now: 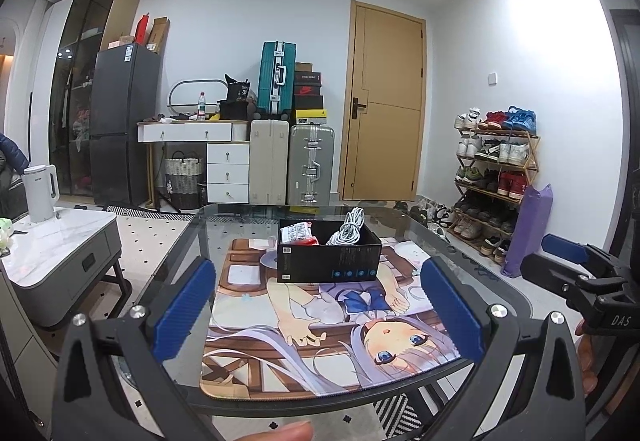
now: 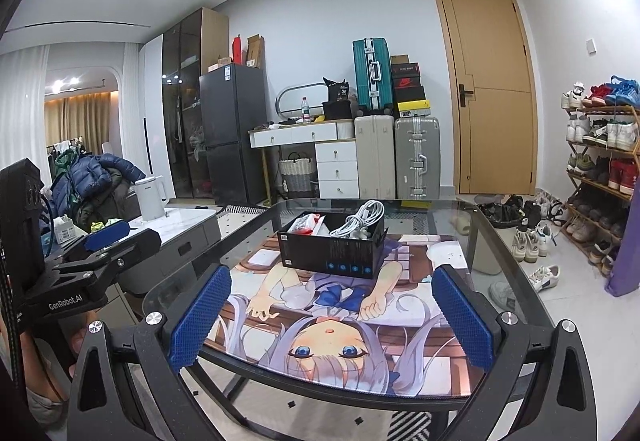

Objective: Organize soft objects

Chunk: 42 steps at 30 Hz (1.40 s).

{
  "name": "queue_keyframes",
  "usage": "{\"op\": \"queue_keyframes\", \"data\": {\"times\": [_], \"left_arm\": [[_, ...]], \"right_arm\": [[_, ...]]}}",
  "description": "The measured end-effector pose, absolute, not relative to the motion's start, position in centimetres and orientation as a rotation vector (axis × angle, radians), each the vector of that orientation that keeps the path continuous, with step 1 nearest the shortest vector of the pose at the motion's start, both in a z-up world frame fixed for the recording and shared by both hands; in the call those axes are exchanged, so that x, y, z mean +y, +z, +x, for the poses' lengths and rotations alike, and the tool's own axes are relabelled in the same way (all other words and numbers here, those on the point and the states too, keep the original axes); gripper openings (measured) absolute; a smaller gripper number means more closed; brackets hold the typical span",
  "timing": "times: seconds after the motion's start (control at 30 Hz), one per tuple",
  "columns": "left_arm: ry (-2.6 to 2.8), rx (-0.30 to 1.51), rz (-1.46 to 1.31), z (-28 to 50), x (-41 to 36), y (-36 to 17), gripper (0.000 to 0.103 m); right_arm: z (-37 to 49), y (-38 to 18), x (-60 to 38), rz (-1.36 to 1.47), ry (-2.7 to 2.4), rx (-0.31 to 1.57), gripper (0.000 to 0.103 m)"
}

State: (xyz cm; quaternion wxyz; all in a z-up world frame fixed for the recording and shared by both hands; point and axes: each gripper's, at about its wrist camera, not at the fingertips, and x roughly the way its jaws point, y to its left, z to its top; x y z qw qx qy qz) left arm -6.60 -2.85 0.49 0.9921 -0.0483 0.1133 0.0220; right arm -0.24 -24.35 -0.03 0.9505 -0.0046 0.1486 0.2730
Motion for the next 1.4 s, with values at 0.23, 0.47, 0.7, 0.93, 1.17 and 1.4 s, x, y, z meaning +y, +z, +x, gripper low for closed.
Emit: {"op": "queue_keyframes", "data": {"times": [0.23, 0.47, 0.7, 0.93, 1.17, 1.4], "left_arm": [[0.050, 0.226, -0.100, -6.57, -2.80, 0.48, 0.103], [0.047, 0.231, -0.102, -6.53, -2.76, 0.45, 0.103], [0.041, 0.234, -0.092, -6.60, -2.99, 0.47, 0.103], [0.041, 0.234, -0.093, -6.61, -3.04, 0.46, 0.103], [0.041, 0.232, -0.092, -6.63, -3.08, 0.50, 0.103], [0.041, 0.230, -0.075, -6.74, -3.13, 0.17, 0.103]], "right_arm": [[-0.20, -0.10, -24.21, -0.016, 0.557, 0.309, 0.102], [-0.15, -0.14, -24.11, -0.015, 0.559, 0.310, 0.102], [-0.05, -0.24, -24.05, -0.018, 0.564, 0.315, 0.102], [0.05, -0.52, -24.08, -0.023, 0.571, 0.321, 0.102], [0.05, -0.59, -24.06, -0.025, 0.571, 0.322, 0.102], [0.31, -0.81, -24.09, -0.028, 0.570, 0.328, 0.102]]}}
